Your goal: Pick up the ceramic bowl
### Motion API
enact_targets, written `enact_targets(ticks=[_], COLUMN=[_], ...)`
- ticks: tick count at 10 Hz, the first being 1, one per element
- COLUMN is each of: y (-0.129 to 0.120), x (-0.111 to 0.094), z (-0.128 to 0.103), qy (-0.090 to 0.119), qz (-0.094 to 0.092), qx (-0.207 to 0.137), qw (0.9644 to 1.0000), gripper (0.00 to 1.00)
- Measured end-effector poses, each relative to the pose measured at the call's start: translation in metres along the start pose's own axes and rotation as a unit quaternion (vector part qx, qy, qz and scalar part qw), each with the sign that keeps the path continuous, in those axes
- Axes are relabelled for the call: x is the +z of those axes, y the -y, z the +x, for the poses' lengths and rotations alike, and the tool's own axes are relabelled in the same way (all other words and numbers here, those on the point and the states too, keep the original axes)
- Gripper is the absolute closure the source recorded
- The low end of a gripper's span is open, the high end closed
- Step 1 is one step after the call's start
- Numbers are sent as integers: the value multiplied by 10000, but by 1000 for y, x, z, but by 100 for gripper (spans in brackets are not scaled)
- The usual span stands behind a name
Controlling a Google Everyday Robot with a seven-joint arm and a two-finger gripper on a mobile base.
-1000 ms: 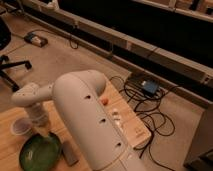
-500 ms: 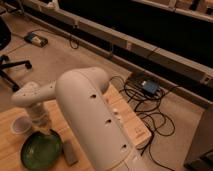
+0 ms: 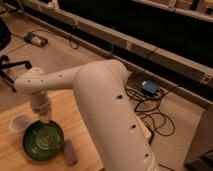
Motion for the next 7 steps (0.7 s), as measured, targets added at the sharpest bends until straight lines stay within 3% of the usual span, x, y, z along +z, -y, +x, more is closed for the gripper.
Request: enact_targets(ticks=[7], y=[-1], x=[0], z=[-1], qy=[3], qz=[-3], qx=[-17], qw=[10000], gripper=[100])
